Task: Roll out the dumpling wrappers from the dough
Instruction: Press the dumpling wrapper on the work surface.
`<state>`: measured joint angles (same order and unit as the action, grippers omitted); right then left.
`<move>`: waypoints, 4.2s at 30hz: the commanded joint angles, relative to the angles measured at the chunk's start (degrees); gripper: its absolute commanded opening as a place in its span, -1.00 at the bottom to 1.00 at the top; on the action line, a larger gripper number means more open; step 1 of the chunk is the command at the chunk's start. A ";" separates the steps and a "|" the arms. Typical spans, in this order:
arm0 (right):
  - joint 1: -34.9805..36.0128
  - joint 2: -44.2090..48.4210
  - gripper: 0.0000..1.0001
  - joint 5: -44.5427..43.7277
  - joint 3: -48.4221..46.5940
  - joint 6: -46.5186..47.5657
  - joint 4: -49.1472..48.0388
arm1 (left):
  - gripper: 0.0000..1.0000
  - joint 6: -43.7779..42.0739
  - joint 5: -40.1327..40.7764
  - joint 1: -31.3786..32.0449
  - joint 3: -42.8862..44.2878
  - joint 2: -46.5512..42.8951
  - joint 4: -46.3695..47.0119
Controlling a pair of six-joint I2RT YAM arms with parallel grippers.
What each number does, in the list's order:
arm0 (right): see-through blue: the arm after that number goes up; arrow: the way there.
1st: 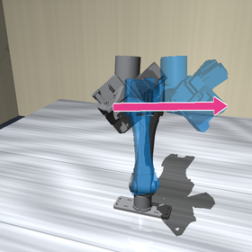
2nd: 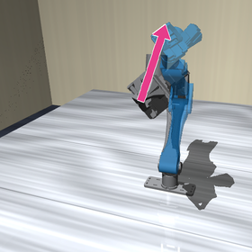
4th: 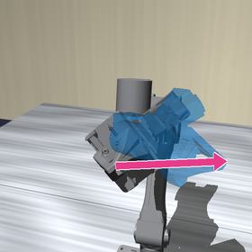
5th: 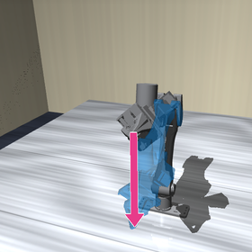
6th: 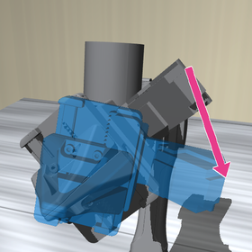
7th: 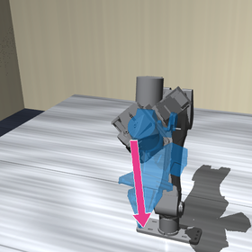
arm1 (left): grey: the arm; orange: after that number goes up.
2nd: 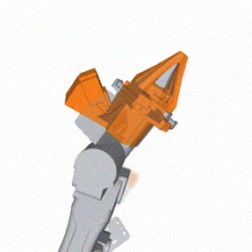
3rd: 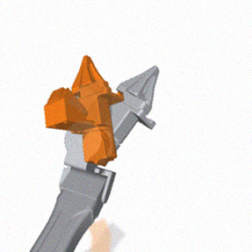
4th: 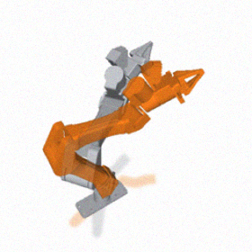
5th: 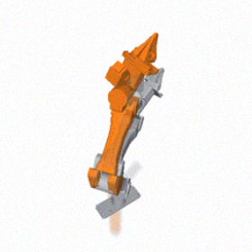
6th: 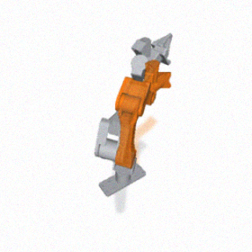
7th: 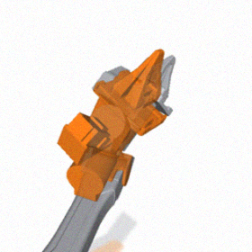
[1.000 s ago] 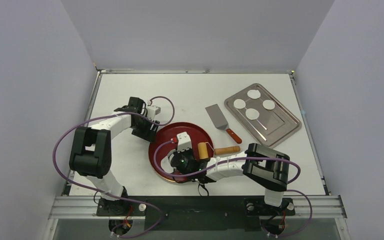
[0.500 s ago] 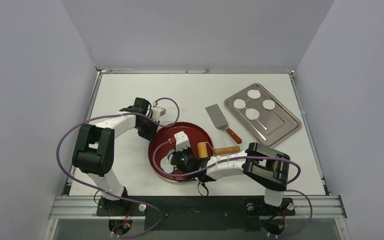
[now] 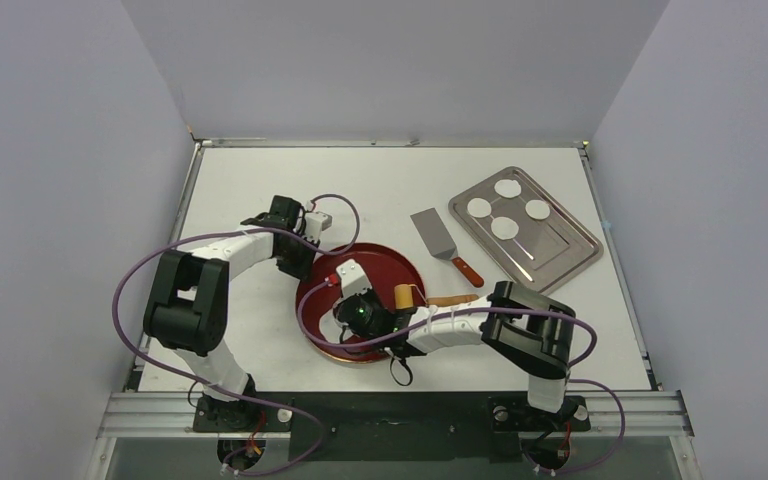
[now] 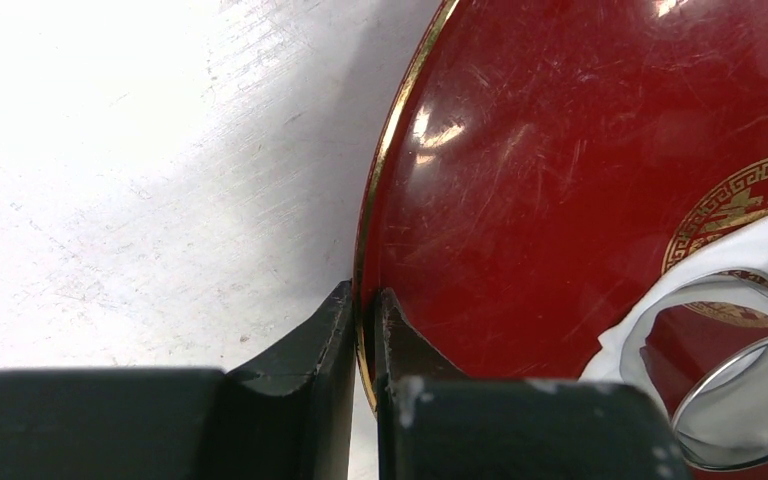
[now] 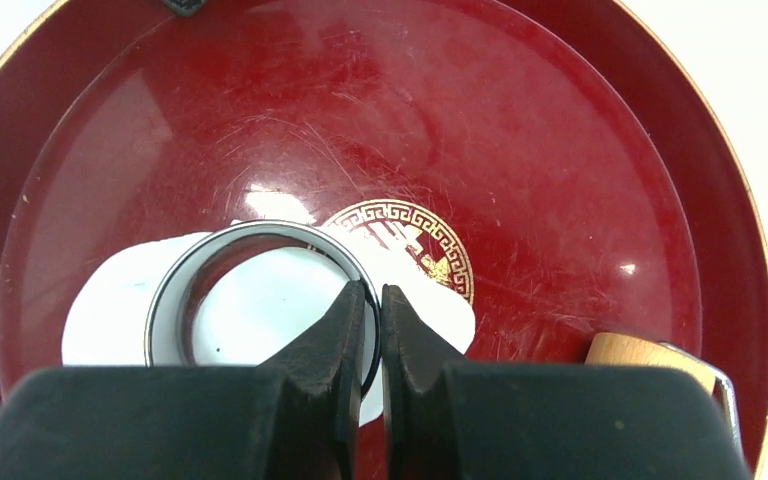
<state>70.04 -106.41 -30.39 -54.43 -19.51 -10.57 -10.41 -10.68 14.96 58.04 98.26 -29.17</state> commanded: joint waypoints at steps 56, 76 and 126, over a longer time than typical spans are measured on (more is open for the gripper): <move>0.53 -4.51 -1.00 1.56 -4.04 -9.90 17.11 | -1.00 -0.46 0.01 1.10 -3.22 -3.72 7.88; 1.12 -2.40 -1.00 -2.25 -4.21 -10.73 24.02 | -1.00 -0.28 -0.12 1.25 -3.11 -3.22 8.25; 1.23 -2.49 -1.00 0.74 -7.20 -10.60 21.17 | -1.00 -0.30 0.05 1.39 -3.88 -4.25 8.68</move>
<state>71.24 -108.95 -34.61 -63.90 -29.06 7.94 -9.45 -11.14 16.05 54.57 96.01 -22.85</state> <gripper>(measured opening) 0.046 0.057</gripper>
